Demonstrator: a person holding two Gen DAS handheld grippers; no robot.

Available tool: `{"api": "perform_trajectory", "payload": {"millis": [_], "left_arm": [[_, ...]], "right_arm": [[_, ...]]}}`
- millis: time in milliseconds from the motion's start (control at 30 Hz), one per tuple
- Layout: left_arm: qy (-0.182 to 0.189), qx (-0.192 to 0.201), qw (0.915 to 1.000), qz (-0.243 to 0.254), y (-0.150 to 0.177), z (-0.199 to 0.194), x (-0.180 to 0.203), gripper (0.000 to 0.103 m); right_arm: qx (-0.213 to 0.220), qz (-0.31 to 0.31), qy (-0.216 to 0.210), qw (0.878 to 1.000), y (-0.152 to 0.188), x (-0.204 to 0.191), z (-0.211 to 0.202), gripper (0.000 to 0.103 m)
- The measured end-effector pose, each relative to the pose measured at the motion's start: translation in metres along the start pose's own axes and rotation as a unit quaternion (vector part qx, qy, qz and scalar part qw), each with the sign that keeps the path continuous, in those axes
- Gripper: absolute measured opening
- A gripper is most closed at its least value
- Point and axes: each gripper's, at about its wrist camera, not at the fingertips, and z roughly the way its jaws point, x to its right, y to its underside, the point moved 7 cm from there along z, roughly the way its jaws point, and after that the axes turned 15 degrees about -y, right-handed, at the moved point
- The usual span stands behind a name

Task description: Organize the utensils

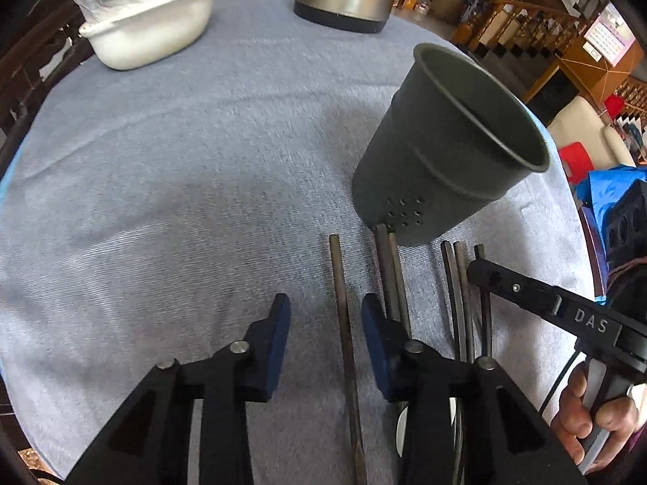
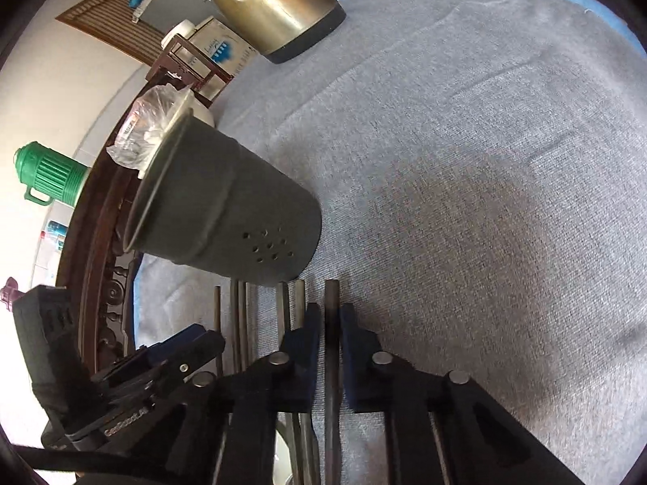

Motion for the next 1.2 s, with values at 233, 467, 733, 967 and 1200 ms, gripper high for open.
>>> {"api": "perform_trajectory", "payload": {"millis": [233, 467, 733, 967, 1200], "left_arm": [[0.008, 0.000, 1.0000, -0.001, -0.020, 0.008, 0.001, 0.008], [0.018, 0.045, 0.9988, -0.010, -0.023, -0.032, -0.011, 0.006], [0.023, 0.148, 0.9888, 0.000, -0.026, -0.126, -0.022, 0.005], [0.023, 0.229, 0.9732, -0.002, -0.032, -0.194, -0.026, 0.005], [0.015, 0.283, 0.9591, -0.011, -0.052, -0.236, -0.024, 0.005]], "right_arm": [[0.012, -0.001, -0.005, 1.000, -0.002, 0.003, -0.008, 0.008], [0.035, 0.000, -0.020, 0.999, -0.002, 0.002, -0.026, 0.008], [0.086, -0.050, -0.030, 0.995, 0.000, -0.034, -0.075, 0.008], [0.157, -0.118, -0.022, 0.980, -0.006, -0.087, -0.130, 0.008], [0.221, -0.167, -0.018, 0.961, -0.019, -0.136, -0.164, 0.007]]}}
